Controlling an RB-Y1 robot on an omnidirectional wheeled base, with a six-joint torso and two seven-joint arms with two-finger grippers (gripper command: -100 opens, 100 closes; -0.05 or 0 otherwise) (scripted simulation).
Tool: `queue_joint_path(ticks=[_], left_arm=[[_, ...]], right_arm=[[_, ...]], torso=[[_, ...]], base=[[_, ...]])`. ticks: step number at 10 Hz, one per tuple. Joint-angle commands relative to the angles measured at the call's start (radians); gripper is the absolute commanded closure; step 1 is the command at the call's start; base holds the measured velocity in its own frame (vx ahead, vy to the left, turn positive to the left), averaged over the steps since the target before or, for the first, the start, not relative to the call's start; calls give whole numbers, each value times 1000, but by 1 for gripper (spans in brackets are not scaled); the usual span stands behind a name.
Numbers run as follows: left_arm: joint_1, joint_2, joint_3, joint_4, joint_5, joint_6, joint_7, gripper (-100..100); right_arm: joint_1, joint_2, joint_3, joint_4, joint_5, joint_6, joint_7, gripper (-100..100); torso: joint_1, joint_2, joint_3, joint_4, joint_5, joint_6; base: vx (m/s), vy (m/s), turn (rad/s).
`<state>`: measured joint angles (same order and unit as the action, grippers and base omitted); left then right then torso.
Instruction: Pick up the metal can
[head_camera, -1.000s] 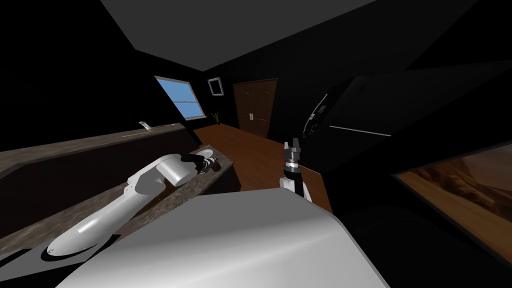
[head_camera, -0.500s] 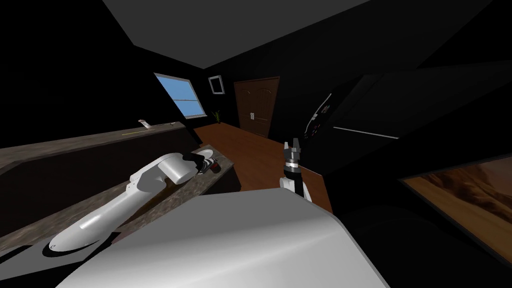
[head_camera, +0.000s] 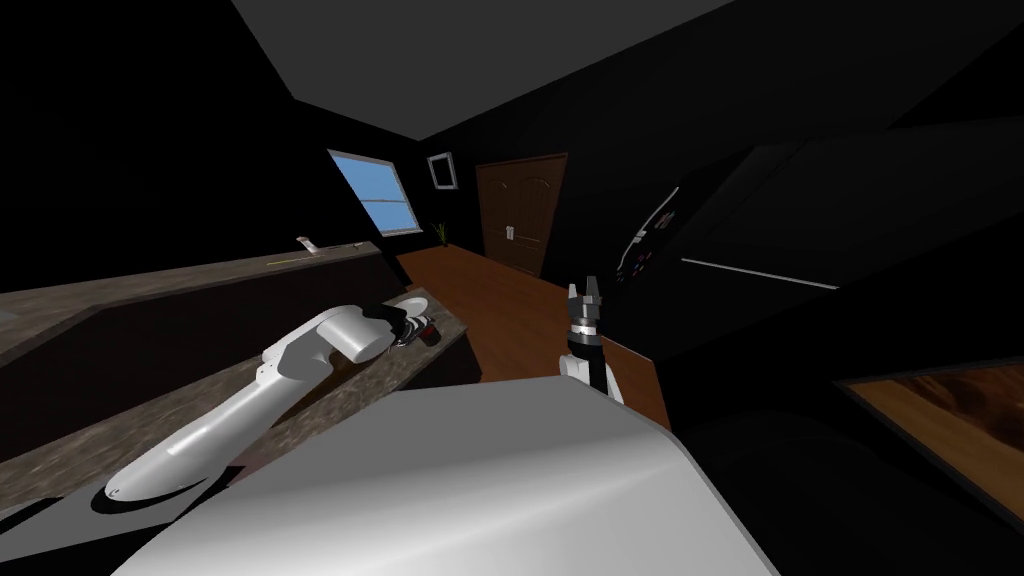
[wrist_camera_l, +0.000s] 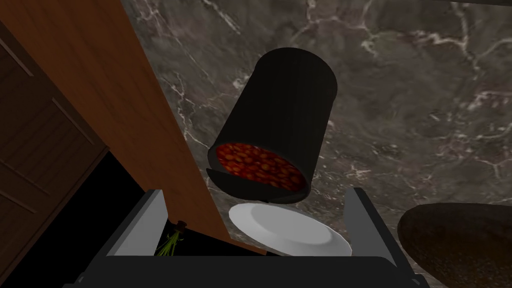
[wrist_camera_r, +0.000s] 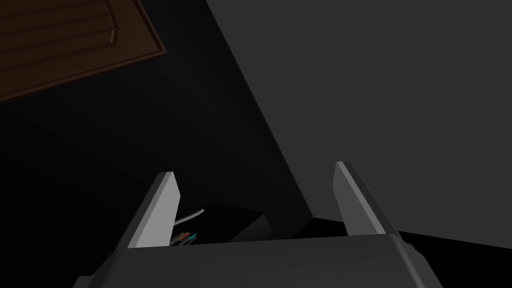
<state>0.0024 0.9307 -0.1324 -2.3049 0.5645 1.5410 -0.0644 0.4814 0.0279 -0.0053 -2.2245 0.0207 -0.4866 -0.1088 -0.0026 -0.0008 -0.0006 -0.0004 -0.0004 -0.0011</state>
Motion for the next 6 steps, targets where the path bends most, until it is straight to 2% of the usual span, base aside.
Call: queue_joint_path(ticks=[1, 2, 4, 5, 6], left_arm=[[6, -12, 21, 32, 14, -29, -50, -100], [6, -12, 21, 32, 14, -29, -65, -100], [14, -29, 50, 75, 33, -67, -129, -100], [14, -29, 50, 75, 33, -67, -146, -100], [19, -37, 65, 97, 42, -86, -181, -100]], right_arm=[[0, 0, 0, 0, 0, 0, 0, 0], [0, 0, 0, 0, 0, 0, 0, 0], [0, 0, 0, 0, 0, 0, 0, 0], [0, 0, 0, 0, 0, 0, 0, 0], [0, 0, 0, 0, 0, 0, 0, 0]], torso=[[0, 0, 0, 0, 0, 0], [-1, -1, -1, 0, 0, 0], [-1, 0, 0, 0, 0, 0], [-1, 0, 0, 0, 0, 0], [-1, 0, 0, 0, 0, 1]], base=[[45, -67, 201], [33, -61, 69], [15, -56, 140], [18, -62, 59], [28, -61, 99]])
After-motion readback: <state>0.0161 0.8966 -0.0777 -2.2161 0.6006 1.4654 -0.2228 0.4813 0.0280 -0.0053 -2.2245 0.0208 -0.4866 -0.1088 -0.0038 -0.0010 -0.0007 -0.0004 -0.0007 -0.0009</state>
